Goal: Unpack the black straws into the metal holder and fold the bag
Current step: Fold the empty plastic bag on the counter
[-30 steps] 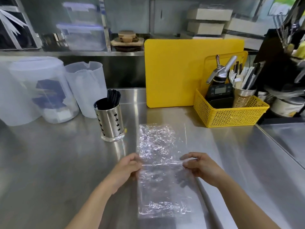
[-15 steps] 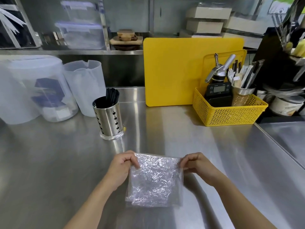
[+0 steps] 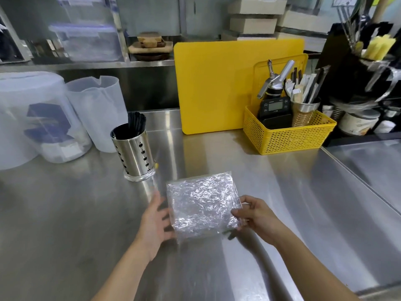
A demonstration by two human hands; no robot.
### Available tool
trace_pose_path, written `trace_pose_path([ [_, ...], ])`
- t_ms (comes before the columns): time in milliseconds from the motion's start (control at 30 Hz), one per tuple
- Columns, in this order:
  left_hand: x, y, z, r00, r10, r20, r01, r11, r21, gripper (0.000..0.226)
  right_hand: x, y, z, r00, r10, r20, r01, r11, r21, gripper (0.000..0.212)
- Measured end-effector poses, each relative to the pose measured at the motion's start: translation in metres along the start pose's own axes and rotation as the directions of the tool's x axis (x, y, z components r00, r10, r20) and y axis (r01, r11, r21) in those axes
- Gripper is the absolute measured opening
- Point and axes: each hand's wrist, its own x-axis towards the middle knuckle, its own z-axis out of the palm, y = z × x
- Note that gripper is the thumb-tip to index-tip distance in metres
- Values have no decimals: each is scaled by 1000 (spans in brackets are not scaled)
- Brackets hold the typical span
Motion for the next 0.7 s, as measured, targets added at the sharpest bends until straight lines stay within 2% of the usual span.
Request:
trace_pose_path([
  [67,-4,-7,2,995,-86,42,77,980,182,54,-12,1,1,997,-35,-63,35,999,-9,23],
  [167,-11,-18,1,999,-25,38,10,938,346,35,-32,6,4,992,-46,-118,38,997,-70,16],
  [267,-24,-21,3,999,50,18,-53,915,400,34,-54,10,10,988,-25,-153,6,992,-123,14],
  [367,-34,-28,5,993,116,26,-115,888,445,55,-74,12,15,980,-36,-197,6,988,-153,13],
  [400,-37,-32,8,991,131,40,-135,889,437,51,-81,13,14,975,-45,-217,10,987,-159,13],
  [500,-46,-44,25,983,162,85,-182,898,400,11,-102,17,4,959,-67,-274,20,985,-172,14],
  [533,-50,-46,35,979,171,106,-200,890,410,10,-109,18,-2,954,-71,-292,18,983,-180,14],
  [600,-56,-52,53,970,192,148,-237,876,419,23,-122,17,-17,947,-82,-311,21,981,-194,13],
  [700,-58,-62,81,965,220,145,-262,862,434,25,-136,14,-47,936,-129,-328,63,977,-204,12],
])
